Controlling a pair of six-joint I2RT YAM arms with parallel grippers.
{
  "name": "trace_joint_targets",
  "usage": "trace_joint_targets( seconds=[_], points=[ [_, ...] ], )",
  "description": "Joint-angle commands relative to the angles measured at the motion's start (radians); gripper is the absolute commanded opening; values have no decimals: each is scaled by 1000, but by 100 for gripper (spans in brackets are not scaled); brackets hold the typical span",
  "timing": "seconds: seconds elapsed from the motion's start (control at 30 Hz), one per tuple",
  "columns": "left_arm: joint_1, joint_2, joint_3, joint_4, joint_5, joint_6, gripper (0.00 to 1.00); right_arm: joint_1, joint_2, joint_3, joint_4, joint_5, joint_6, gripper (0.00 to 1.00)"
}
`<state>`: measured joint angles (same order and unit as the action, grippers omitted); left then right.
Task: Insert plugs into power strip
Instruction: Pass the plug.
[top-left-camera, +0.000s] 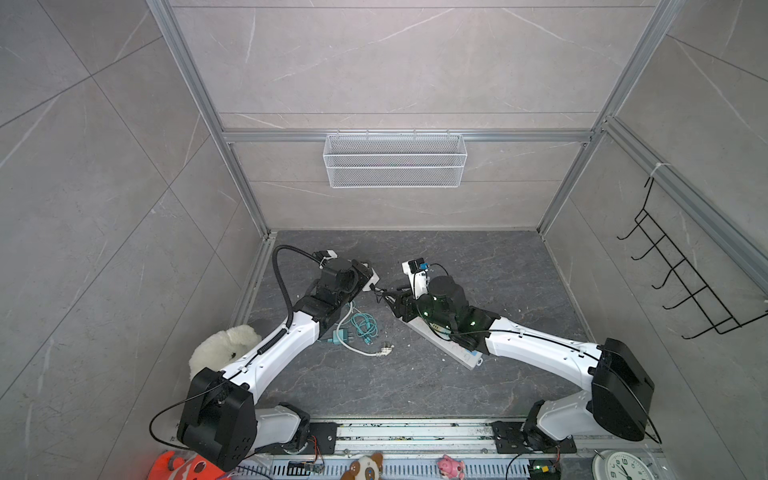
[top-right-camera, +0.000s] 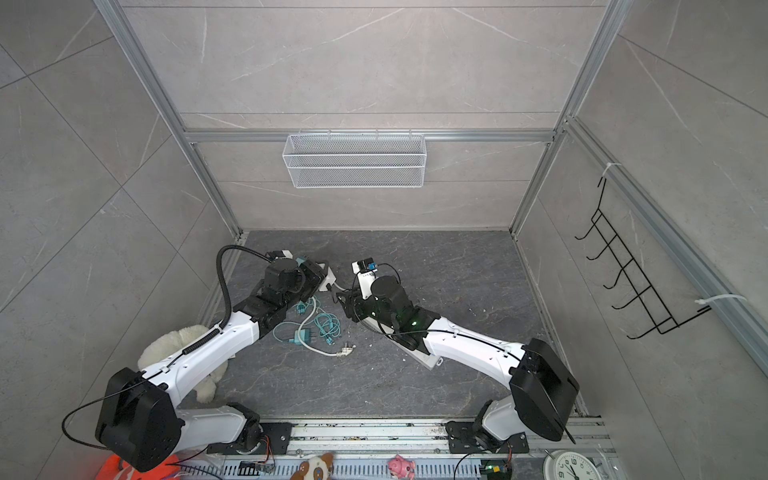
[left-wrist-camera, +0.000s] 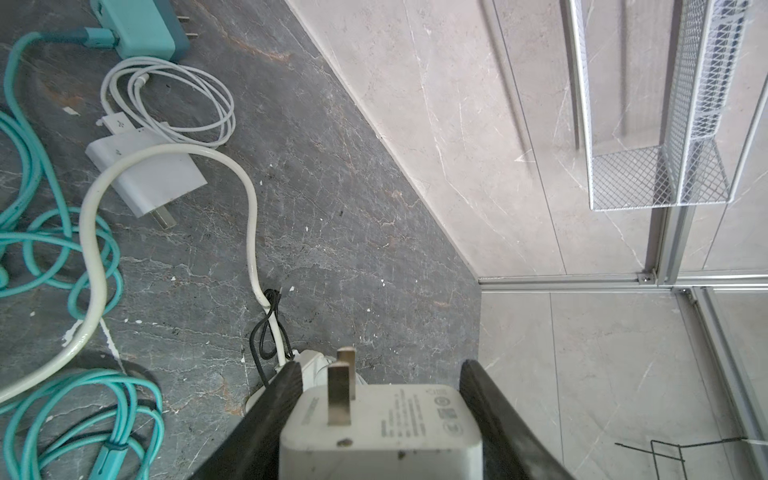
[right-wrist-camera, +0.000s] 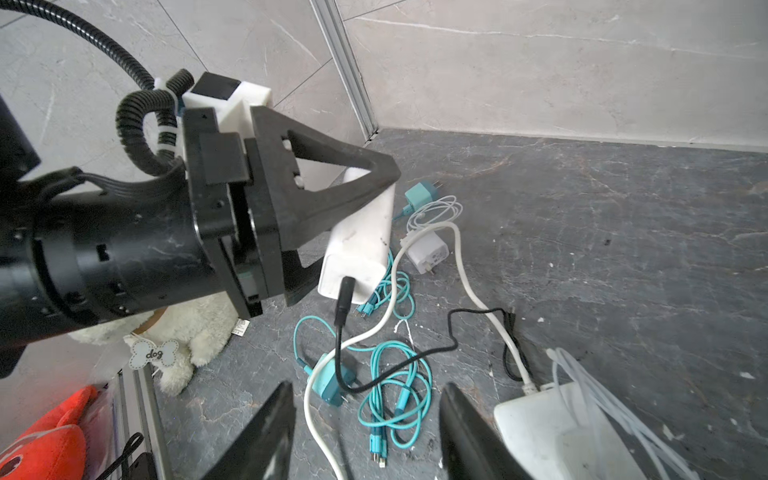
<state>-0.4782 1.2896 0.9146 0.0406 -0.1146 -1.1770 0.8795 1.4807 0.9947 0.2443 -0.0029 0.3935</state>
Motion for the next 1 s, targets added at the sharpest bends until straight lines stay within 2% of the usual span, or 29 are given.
trace_joint_targets(
  seconds=[0.0,0.17,0.77,0.97],
  points=[
    [-7,-33,9,122,-10,-65,23,18,32,42,52,40,11,58],
    [-8,-23,-11,174,20,-115,23,37,90,119,14,78,2,58],
    [-19,-40,-23,198,47,-144,23,49,220,210,72,165,-28,55],
    [-20,-36,-42,221,57,-167,23,49,255,239,112,158,-44,53]
  ],
)
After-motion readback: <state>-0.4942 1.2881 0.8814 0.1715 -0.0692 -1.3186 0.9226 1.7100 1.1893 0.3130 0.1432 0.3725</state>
